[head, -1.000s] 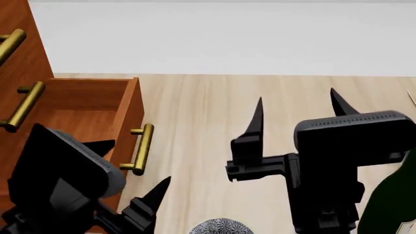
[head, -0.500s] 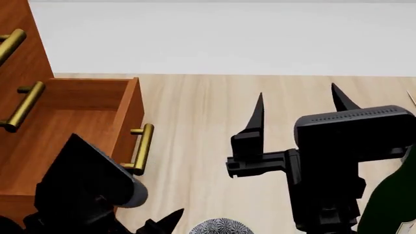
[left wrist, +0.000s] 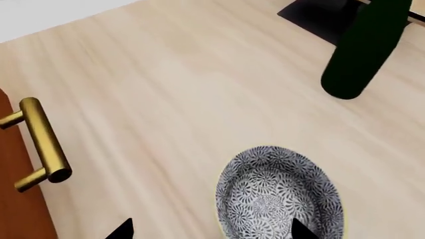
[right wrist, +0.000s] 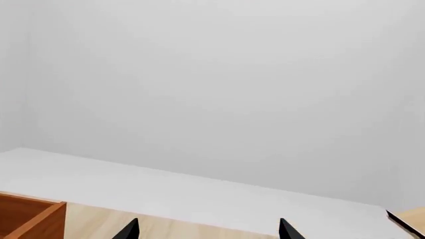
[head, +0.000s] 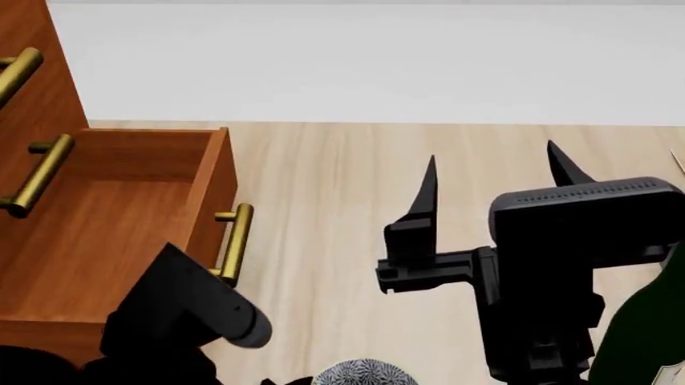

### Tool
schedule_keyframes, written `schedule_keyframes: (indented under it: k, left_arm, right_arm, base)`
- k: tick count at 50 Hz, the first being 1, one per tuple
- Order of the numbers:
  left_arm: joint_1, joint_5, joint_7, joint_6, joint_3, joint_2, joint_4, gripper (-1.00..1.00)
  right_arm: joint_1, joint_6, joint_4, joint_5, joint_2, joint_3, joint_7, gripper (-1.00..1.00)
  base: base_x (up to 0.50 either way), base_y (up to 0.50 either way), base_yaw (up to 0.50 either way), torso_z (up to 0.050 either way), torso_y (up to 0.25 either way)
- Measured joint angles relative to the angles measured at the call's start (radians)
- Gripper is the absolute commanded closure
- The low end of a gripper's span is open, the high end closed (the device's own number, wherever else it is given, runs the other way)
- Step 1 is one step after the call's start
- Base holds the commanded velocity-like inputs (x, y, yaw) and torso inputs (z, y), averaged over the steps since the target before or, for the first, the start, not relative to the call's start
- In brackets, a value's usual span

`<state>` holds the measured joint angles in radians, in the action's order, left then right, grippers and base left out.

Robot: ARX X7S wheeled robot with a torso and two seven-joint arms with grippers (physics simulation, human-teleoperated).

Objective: Put the bowl in the bottom drawer of the cabinet.

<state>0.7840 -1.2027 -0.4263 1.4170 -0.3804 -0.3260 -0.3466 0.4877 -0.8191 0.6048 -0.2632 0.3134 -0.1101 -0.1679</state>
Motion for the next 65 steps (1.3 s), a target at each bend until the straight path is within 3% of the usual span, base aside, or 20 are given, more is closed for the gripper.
schedule_keyframes:
  k: [27,65]
  left_arm:
    - [0.003,0.162,0.179,-0.17,-0.169,-0.01,0.179,-1.0]
    - [0.023,0.284,0.332,-0.319,-0.3,0.016,0.36,-1.0]
  right_arm:
    - [-0.006,0.03,-0.025,-0.003,0.003,-0.009,-0.003,-1.0]
    - [-0.007,0.041,-0.036,-0.009,0.006,-0.031,-0.012,-1.0]
  base:
    - [0.0,0.0,0.0,0.0,0.0]
    - [0.0,0.0,0.0,0.0,0.0]
